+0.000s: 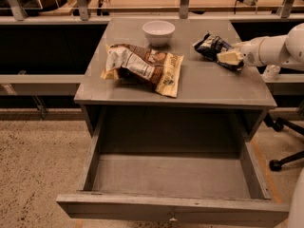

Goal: Place blue chip bag into top drawer

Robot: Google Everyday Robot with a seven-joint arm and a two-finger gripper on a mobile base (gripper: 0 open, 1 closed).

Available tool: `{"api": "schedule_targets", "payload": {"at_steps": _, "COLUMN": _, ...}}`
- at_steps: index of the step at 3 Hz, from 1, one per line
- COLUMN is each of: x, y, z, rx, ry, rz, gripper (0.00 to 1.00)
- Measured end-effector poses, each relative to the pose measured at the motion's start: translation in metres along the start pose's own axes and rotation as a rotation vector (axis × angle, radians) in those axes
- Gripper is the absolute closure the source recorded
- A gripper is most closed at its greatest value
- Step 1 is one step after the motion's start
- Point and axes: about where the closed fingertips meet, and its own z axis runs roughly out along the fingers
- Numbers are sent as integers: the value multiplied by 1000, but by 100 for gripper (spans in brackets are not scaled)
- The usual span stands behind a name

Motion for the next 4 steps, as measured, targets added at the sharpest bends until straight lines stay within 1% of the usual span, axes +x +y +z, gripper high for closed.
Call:
{"api": "schedule_targets", "payload": {"at_steps": 1, "x": -4, "y": 0, "z": -2, "rx": 0, "ry": 0, "rz": 0, "gripper": 100}}
{"api": "schedule_targets", "payload": {"at_steps": 4, "x": -4, "y": 1, "z": -2, "rx": -2, "ry": -2, "rz": 0, "gripper": 100}}
